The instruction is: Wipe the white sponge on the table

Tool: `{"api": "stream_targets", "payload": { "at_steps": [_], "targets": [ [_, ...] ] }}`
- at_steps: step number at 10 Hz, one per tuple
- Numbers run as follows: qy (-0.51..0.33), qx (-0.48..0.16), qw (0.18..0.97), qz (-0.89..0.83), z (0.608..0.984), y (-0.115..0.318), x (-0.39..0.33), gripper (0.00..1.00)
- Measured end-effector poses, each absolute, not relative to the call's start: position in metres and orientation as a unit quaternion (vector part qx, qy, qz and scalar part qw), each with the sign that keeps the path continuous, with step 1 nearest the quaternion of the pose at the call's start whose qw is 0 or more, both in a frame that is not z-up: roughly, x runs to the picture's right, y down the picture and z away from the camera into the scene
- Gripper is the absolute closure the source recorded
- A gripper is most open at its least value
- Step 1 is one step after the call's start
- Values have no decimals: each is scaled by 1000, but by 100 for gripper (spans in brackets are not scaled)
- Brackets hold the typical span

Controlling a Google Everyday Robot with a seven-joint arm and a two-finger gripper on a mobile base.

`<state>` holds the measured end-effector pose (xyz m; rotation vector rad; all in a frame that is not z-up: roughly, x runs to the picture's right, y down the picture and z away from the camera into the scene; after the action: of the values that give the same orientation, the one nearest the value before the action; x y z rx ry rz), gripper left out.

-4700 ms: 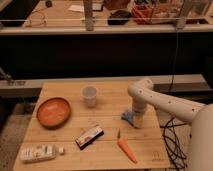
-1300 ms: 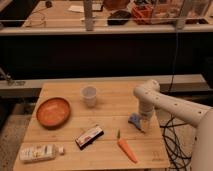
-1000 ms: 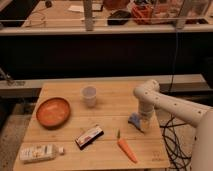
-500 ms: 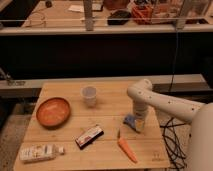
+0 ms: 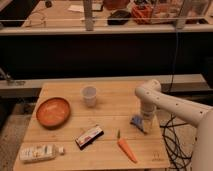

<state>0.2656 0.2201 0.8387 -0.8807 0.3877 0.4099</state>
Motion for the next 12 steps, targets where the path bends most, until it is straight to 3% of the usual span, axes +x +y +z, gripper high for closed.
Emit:
{"api": "stream_targets", "payload": {
  "at_steps": [4,8,12],
  "targets": [
    [191,-425,866,181,850,207,247,100],
    [198,-427,866,170,833,225,218,100],
    [203,-429,862,177,837,223,256,100]
  ]
}}
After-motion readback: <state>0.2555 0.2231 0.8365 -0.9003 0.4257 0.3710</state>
